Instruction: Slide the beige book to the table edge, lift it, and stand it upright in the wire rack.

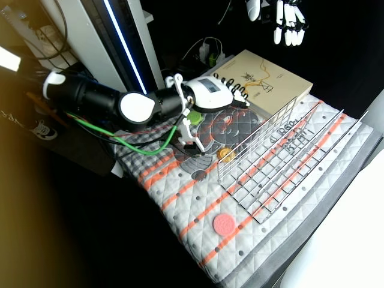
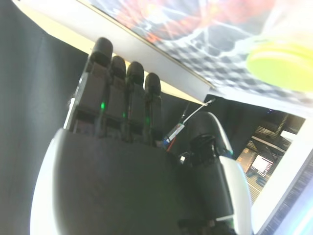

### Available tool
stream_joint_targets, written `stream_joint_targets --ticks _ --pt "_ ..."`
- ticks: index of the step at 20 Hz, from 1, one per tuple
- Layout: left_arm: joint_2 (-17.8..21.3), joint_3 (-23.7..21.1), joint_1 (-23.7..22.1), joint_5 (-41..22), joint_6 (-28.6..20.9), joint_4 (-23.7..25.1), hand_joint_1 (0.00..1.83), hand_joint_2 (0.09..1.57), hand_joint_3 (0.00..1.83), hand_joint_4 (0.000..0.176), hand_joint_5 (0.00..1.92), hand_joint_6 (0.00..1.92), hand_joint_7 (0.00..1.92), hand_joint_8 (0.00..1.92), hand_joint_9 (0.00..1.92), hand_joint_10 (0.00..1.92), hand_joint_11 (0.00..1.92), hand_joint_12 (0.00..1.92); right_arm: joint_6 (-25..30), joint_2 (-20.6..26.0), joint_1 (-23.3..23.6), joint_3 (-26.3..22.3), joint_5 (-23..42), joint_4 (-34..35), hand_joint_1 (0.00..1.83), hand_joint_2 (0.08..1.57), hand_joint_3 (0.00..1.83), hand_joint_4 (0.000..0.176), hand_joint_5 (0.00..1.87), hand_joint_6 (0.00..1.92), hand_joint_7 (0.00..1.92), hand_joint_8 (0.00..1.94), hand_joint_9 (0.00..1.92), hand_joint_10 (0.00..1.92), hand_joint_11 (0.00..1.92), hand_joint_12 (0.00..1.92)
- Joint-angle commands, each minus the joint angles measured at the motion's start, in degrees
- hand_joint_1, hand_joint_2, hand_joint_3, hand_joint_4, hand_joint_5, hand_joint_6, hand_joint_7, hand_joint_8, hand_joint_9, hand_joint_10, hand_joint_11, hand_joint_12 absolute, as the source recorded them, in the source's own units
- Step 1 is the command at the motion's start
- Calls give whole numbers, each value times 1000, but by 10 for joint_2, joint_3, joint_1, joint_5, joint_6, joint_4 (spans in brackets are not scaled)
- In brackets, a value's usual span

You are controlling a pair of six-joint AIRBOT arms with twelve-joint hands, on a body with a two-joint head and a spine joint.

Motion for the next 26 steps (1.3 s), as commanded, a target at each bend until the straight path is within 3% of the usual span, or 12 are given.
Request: stream_joint_targets --ticks 1,6,8,9,12,13,14,17,18,19,24,26 --pt "-1 4 0 -74 -3 -5 0 1388 0 92 472 1 375 2 302 3 0 679 3 -6 11 1 34 31 0 1461 1 0 331 4 365 5 293 5 376 43" --pt "-2 4 0 -77 -4 -5 0 1392 0 100 468 2 370 1 310 2 0 735 3 -19 12 12 32 33 0 1449 0 0 346 7 391 12 314 11 413 66" --pt "-3 4 0 -78 -4 -5 0 1409 4 80 475 3 368 1 305 3 0 697 3 -27 12 19 32 36 0 1449 0 0 349 6 398 11 317 10 401 65" --pt "-3 5 0 -78 -4 -5 0 1407 2 87 476 2 373 2 314 4 0 719 3 -30 12 21 32 36 0 1449 0 0 348 5 399 10 319 9 398 65" --pt "-3 5 0 -79 -5 -5 0 1419 4 78 483 3 380 3 327 6 0 768 3 -37 12 28 32 39 0 1456 1 0 358 8 409 11 334 13 399 71" --pt "-3 5 0 -79 -5 -5 0 1419 4 78 483 3 380 3 327 6 0 768 3 -39 12 29 33 39 0 1456 1 0 358 8 409 11 334 13 399 71" --pt "-4 5 0 -80 -5 -5 0 1423 4 89 482 2 382 2 333 7 0 780 3 -41 12 31 33 39 0 1459 0 0 370 0 418 0 348 0 383 100" --pt "-4 5 0 -80 -5 -5 0 1427 3 88 483 1 388 3 334 4 0 809 3 -48 12 36 33 39 0 1454 0 0 370 0 418 0 343 0 366 99" --pt "-4 6 0 -80 -6 -5 0 1426 1 88 481 0 384 1 329 1 0 773 2 -51 13 39 33 39 0 1460 0 0 371 9 412 13 332 13 212 484" --pt "-5 6 0 -81 -6 -5 0 1427 1 92 483 1 377 0 322 0 0 774 2 -54 13 40 33 39 0 1467 0 0 373 3 416 5 336 4 148 630" --pt "-7 8 0 -82 -6 -5 0 1423 1 85 485 2 380 0 336 1 0 797 2 -64 15 48 33 39 0 1448 0 0 380 3 432 5 355 5 120 711" --pt "-8 9 0 -82 -6 -5 0 1420 0 95 482 0 385 2 340 3 0 797 2 -68 17 51 33 39 0 1449 0 0 380 3 432 4 356 5 138 722"
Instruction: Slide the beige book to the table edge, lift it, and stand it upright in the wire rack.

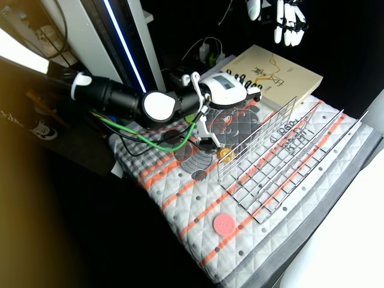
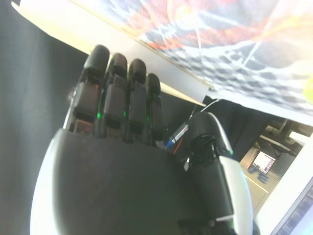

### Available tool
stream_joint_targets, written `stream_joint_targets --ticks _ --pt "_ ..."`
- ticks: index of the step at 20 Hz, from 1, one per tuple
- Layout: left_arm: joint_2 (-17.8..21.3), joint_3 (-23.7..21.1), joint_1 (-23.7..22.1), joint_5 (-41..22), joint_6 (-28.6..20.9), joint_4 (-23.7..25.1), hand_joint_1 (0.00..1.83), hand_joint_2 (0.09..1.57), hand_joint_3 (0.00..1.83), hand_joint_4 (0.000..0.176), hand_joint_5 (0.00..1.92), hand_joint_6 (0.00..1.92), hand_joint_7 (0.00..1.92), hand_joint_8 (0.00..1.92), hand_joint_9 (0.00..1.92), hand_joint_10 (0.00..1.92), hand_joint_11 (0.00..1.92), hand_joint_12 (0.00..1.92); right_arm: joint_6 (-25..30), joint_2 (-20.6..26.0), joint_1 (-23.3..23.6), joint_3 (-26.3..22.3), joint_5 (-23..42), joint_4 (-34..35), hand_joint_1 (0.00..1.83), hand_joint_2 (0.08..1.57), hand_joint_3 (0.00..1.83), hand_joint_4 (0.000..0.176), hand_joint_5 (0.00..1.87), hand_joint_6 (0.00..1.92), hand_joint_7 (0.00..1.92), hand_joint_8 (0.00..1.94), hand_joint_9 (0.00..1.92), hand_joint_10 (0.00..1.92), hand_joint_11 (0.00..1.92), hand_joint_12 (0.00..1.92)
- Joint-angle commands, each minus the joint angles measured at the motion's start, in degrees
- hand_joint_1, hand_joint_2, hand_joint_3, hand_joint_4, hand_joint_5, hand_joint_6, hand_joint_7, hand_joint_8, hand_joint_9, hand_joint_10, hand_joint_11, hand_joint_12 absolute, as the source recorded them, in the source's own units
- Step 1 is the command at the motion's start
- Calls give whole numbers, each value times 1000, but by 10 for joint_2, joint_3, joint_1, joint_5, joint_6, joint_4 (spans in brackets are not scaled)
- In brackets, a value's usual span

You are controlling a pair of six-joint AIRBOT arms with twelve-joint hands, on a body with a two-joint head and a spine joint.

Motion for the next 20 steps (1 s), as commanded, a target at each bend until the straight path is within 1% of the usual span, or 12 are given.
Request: stream_joint_targets --ticks 1,5,6,9,11,13,15,16,17,18,19,20 --pt "-2 4 0 -70 -3 -7 0 1418 0 101 478 0 383 0 337 1 0 772 1 -5 9 1 30 29 0 1451 1 0 381 3 433 4 357 5 137 724" --pt "-3 5 0 -70 -4 -7 0 1422 1 92 475 1 386 1 336 1 0 764 1 -13 10 8 30 29 0 1436 0 0 371 0 404 0 356 3 109 719" --pt "-4 6 0 -70 -4 -7 0 1422 0 103 476 1 393 2 342 2 0 793 1 -14 11 9 30 29 0 1452 3 0 379 3 408 2 415 24 184 752" --pt "-5 7 -1 -71 -5 -7 0 1426 1 101 474 0 388 0 333 1 0 774 1 -14 11 10 30 29 0 1448 1 0 376 0 400 0 375 2 109 769" --pt "-6 7 -1 -71 -6 -7 0 1423 0 104 479 2 390 1 331 1 0 773 1 -15 11 11 30 29 0 1456 4 0 375 0 397 0 398 10 130 789" --pt "-7 7 -1 -71 -7 -7 0 1424 0 97 478 2 383 2 323 2 0 774 1 -15 11 11 30 29 0 1451 0 0 374 0 402 0 418 2 165 754" --pt "-7 7 -1 -72 -9 -7 0 1421 0 95 483 2 387 2 328 3 0 801 1 -15 11 11 30 31 0 1449 0 0 382 4 397 2 387 2 136 737" --pt "-7 7 -1 -72 -9 -7 0 1423 0 94 482 1 387 2 328 3 0 802 1 -15 11 11 30 32 0 1454 1 0 385 5 411 7 405 9 155 749" --pt "-7 7 -1 -72 -10 -7 0 1423 1 93 485 2 394 5 331 4 0 802 1 -14 11 11 30 33 0 1459 0 0 383 1 416 1 405 3 126 813" --pt "-7 7 -1 -72 -10 -8 0 1422 0 90 487 3 389 2 324 1 0 801 1 -14 11 11 30 33 0 1455 0 0 381 0 420 2 391 0 108 823" --pt "-7 7 -1 -72 -10 -8 0 1420 0 90 485 2 386 1 323 0 0 800 1 -14 11 11 30 33 0 1459 0 0 387 0 428 1 394 0 95 856" --pt "-7 7 -1 -73 -11 -8 0 1421 0 96 482 1 387 1 330 3 0 799 1 -14 11 11 30 33 0 1470 4 0 381 0 419 0 385 0 85 860"
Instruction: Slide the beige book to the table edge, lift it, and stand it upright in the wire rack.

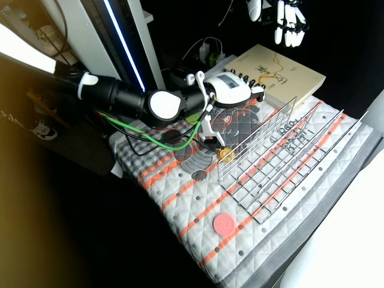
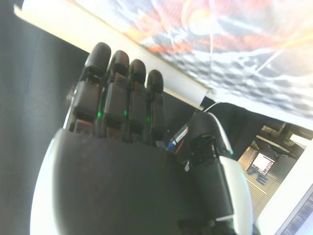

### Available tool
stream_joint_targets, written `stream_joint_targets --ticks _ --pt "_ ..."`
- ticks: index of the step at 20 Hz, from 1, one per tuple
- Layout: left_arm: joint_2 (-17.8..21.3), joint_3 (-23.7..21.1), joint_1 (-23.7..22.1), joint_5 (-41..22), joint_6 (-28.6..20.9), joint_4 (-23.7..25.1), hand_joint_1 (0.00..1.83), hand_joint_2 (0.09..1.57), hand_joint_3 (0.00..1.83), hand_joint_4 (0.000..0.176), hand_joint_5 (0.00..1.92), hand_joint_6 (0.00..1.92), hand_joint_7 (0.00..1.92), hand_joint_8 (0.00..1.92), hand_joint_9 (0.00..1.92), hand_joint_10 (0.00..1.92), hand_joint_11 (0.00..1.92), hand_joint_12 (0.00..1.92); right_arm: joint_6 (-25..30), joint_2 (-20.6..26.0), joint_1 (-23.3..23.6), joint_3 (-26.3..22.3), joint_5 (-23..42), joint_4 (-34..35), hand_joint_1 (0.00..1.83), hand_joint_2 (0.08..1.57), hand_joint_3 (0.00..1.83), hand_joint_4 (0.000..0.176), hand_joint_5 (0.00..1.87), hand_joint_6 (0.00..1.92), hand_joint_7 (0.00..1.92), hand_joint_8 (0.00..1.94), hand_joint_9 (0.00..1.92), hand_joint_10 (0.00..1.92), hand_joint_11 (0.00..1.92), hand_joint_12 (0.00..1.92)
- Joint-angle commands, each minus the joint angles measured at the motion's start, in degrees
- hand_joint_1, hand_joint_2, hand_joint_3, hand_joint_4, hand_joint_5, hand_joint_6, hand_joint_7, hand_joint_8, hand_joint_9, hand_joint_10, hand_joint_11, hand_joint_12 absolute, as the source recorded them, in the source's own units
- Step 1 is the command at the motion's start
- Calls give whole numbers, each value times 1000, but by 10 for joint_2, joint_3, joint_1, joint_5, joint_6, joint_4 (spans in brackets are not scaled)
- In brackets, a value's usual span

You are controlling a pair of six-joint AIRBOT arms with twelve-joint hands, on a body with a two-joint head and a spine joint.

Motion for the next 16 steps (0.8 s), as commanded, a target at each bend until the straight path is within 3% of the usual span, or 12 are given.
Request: stream_joint_targets --ticks 1,3,7,9,12,13,14,16 --pt "0 3 -3 -73 -4 -5 0 1419 0 100 481 0 391 3 334 5 0 796 1 -3 9 -1 35 34 0 1479 7 0 394 5 430 5 405 8 105 866" --pt "0 3 -3 -74 -4 -5 0 1424 1 89 498 4 397 1 341 5 0 818 1 -3 9 -1 35 34 0 1463 0 0 379 0 423 1 411 3 126 821" --pt "-2 2 -3 -80 -4 -10 0 1424 0 100 505 4 411 4 352 5 0 857 1 -3 9 -4 35 34 0 1467 0 0 373 0 410 0 368 0 54 856" --pt "-8 2 -3 -95 -4 -20 0 1427 1 87 508 2 390 2 329 1 0 753 1 7 9 -16 35 39 0 1459 0 0 357 0 396 0 323 0 17 843" --pt "-17 1 -3 -124 -5 -42 0 1414 0 82 486 2 354 2 256 4 0 546 1 49 11 -39 35 52 0 1465 3 0 371 5 413 4 316 2 44 810" --pt "-20 2 -3 -132 -8 -51 8 1422 2 44 485 1 354 1 261 3 0 330 1 62 11 -46 37 61 0 1465 2 0 397 13 427 8 328 6 44 803" --pt "-25 4 -2 -143 -14 -61 8 1422 2 44 485 1 354 1 261 3 0 330 1 77 11 -53 43 72 0 1465 2 0 397 13 427 8 328 6 44 803" --pt "-37 14 7 -156 -50 -80 124 1433 0 0 487 4 365 1 283 3 0 745 -11 115 11 -71 62 116 0 1501 0 0 406 3 428 0 353 5 70 772"
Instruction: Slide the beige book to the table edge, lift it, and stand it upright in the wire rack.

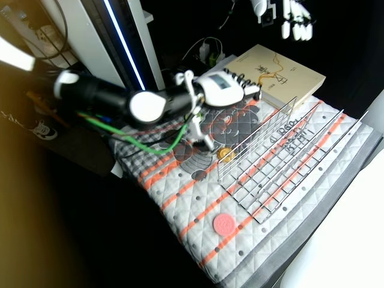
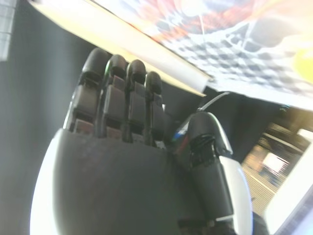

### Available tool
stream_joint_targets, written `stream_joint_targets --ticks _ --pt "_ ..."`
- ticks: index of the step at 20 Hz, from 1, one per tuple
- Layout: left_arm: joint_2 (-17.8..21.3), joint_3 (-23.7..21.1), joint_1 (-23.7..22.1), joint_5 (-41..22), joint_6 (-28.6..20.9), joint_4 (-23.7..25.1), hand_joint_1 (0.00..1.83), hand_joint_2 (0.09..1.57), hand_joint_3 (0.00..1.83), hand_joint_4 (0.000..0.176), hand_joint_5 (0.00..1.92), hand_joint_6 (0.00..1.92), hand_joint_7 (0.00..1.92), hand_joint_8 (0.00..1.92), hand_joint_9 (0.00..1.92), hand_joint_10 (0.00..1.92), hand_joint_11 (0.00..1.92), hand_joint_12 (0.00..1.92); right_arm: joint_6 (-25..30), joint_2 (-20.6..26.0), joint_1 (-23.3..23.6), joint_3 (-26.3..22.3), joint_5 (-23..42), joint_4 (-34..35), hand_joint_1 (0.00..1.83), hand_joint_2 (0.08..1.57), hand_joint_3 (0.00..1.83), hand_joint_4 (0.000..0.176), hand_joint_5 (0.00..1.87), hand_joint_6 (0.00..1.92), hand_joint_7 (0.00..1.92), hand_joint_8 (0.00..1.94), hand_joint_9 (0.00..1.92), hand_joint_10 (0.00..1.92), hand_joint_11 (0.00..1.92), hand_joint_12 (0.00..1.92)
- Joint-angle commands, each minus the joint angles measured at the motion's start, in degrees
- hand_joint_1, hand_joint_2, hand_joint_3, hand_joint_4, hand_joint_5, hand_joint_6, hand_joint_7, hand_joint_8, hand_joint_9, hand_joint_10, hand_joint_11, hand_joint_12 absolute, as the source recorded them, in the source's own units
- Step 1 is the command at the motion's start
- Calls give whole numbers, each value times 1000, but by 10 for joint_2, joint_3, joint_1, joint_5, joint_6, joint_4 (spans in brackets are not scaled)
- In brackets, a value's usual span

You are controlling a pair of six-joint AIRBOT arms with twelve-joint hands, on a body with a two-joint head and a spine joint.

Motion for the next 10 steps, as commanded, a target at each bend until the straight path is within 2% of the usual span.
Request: stream_joint_targets --ticks 1,3,4,6,7,9,10 --pt "-4 9 2 -77 -25 -15 124 1433 0 0 487 4 365 1 283 3 0 745 -16 11 11 -12 63 63 0 1501 0 0 406 3 428 0 353 5 70 772" --pt "-15 26 18 -75 -77 -29 196 1400 0 0 482 2 417 8 333 12 0 963 -62 53 11 -36 82 129 0 1506 7 0 412 0 438 0 391 9 81 822" --pt "-22 37 31 -70 -110 -47 398 1359 0 0 503 3 430 3 405 21 0 1241 -100 77 5 -49 98 183 0 1519 2 0 427 1 458 2 425 7 137 795" --pt "-30 49 55 -61 -136 -79 466 1345 0 0 529 9 451 8 435 27 0 1272 -142 115 -20 -61 132 279 0 1494 0 0 404 0 441 0 414 1 121 776" --pt "-32 52 62 -57 -140 -90 525 1324 0 0 546 11 464 9 455 29 0 1266 -168 128 -30 -67 144 316 0 1483 0 0 369 0 406 1 372 0 100 674" --pt "-39 57 74 -48 -148 -116 630 1258 0 0 587 6 487 5 463 12 0 1195 -226 162 -60 -89 184 400 0 1396 3 0 335 6 369 6 332 4 187 359" --pt "-42 62 80 -41 -157 -124 654 1212 0 0 596 4 502 5 453 5 0 1133 -242 174 -73 -97 205 429 0 1342 0 0 364 4 396 8 371 5 264 256"
